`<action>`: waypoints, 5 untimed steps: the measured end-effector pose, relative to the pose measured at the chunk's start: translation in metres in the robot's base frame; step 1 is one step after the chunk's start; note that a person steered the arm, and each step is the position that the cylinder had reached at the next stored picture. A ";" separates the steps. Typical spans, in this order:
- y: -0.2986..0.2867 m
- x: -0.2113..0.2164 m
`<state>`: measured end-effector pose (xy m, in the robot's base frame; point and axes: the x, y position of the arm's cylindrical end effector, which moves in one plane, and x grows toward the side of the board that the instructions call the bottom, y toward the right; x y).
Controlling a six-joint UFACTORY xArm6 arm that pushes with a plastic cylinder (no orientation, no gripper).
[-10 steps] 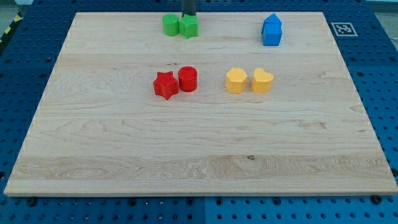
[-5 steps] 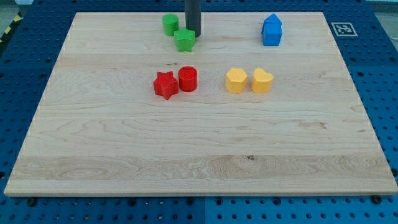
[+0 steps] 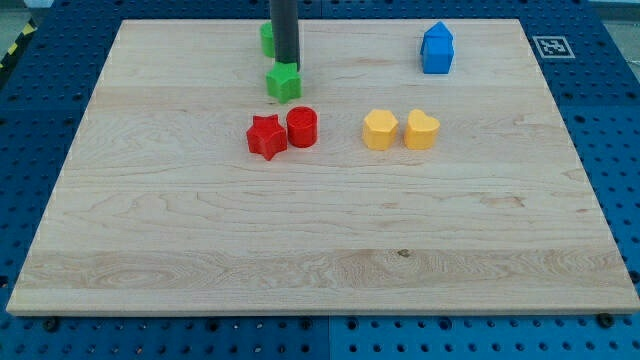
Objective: Push the green star closer to the red circle
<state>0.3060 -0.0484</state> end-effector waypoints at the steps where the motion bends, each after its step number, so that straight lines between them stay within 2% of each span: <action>1: -0.021 0.004; 2: -0.038 0.006; 5: -0.025 0.031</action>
